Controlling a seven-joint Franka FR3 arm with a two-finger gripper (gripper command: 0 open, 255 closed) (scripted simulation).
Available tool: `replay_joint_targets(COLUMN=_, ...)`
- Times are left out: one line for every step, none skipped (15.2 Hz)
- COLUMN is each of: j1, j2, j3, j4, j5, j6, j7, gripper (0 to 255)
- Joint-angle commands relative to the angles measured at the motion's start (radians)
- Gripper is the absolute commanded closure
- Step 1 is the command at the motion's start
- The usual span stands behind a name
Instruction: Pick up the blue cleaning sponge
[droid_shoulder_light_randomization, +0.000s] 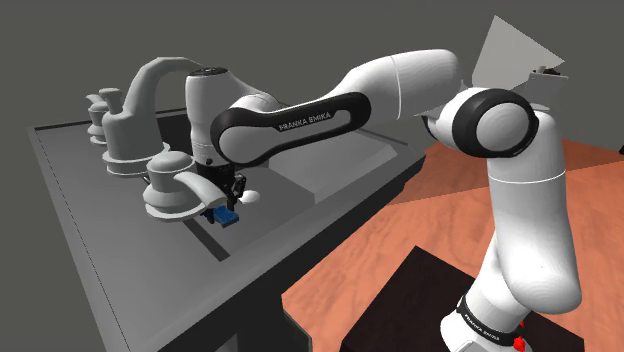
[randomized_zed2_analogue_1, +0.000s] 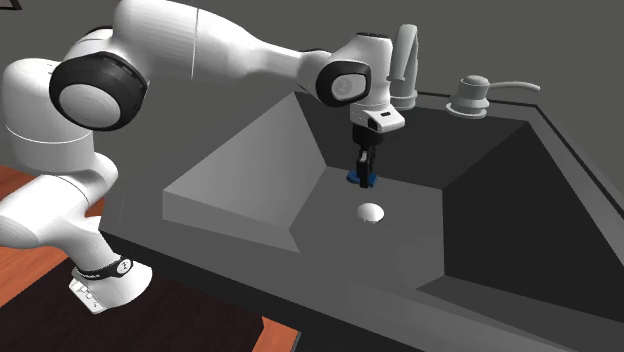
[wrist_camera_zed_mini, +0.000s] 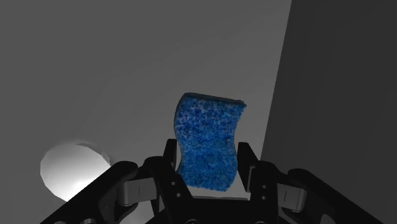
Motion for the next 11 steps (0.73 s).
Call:
replay_joint_targets(j1=-0.002, j2=-0.003, j3=0.0, j4=0.003, j5=0.002, j6=-0.011, j7=-0.002, gripper=255)
replay_joint_targets(j1=-0.001, j2=-0.005, j3=0.001, j4=0.013, j5=0.004, j6=-0.024, j7=-0.004, gripper=255)
replay_joint_targets(j1=-0.001, j2=-0.007, j3=0.001, j4=0.024, j5=0.005, j6=-0.036, j7=-0.006, gripper=255)
replay_joint_targets(j1=0.0, j2=-0.008, j3=0.002, j4=0.035, j5=0.006, j6=-0.049, j7=-0.007, gripper=255)
replay_joint_targets(j1=0.001, j2=-0.009, j3=0.002, j4=0.047, j5=0.008, j6=-0.061, j7=-0.009, gripper=255)
replay_joint_targets(j1=0.002, j2=-0.011, j3=0.003, j4=0.059, j5=0.009, j6=-0.074, j7=-0.01, gripper=255)
replay_joint_targets(j1=0.004, j2=-0.011, j3=0.003, j4=0.071, j5=0.01, j6=-0.087, j7=-0.012, gripper=255)
replay_joint_targets(j1=0.006, j2=-0.012, j3=0.003, j4=0.084, j5=0.011, j6=-0.1, j7=-0.014, gripper=255)
replay_joint_targets(j1=0.007, j2=-0.012, j3=0.002, j4=0.097, j5=0.012, j6=-0.113, j7=-0.015, gripper=255)
replay_joint_targets(j1=0.009, j2=-0.012, j3=0.003, j4=0.111, j5=0.012, j6=-0.126, j7=-0.017, gripper=255)
replay_joint_targets(j1=0.011, j2=-0.012, j3=0.002, j4=0.125, j5=0.013, j6=-0.14, j7=-0.018, gripper=255)
